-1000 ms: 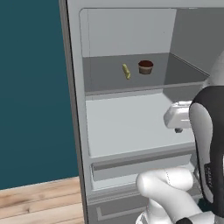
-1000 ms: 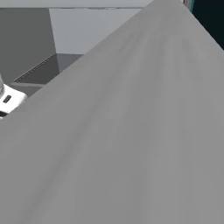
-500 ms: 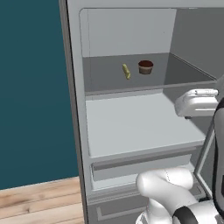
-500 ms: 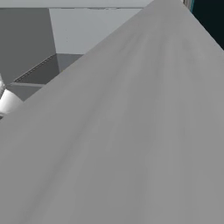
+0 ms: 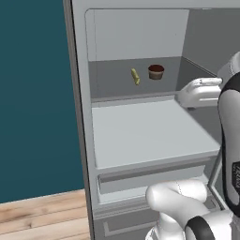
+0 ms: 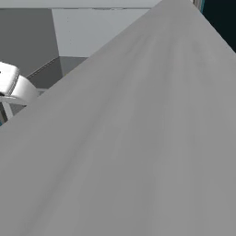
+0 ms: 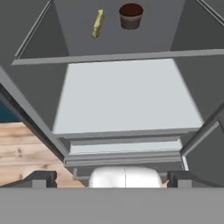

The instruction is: Pick the egg and butter from the fridge and place them by the bowl for mixing.

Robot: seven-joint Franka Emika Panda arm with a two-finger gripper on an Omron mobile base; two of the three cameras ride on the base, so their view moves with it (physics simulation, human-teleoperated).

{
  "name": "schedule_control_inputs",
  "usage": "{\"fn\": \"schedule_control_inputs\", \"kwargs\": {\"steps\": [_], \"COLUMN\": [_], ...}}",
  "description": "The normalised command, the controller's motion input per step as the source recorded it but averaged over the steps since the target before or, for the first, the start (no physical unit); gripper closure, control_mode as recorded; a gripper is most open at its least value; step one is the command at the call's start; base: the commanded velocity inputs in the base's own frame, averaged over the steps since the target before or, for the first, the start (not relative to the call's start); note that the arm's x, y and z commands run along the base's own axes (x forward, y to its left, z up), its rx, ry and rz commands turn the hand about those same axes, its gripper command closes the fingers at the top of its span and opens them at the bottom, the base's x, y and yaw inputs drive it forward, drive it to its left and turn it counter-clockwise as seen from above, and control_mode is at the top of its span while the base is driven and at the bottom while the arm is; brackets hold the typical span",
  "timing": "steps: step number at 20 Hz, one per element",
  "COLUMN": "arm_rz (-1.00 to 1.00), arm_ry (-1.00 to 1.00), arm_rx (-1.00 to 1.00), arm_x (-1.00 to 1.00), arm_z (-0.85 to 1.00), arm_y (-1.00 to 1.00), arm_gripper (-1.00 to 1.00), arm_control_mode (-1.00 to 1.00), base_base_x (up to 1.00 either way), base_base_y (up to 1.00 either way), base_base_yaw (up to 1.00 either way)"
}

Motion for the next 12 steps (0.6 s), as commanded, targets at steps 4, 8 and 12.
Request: {"fn": "schedule_control_inputs", "kwargs": {"steps": [4,8,12], "arm_rz": [0.02,0.00,0.00], "arm_ry": [-0.04,0.00,0.00], "arm_rx": [0.00,0.00,0.00], "arm_x": [0.69,0.69,0.79], "arm_z": [0.00,0.00,0.00], "arm_y": [0.11,0.05,0.11], "arm_gripper": [-1.00,-1.00,-1.00], "arm_control_mode": [-1.00,-1.00,-1.00], "base_base_x": [0.00,0.00,0.00], "base_base_y": [0.00,0.00,0.00], "base_base_yaw": [0.00,0.00,0.00]}}
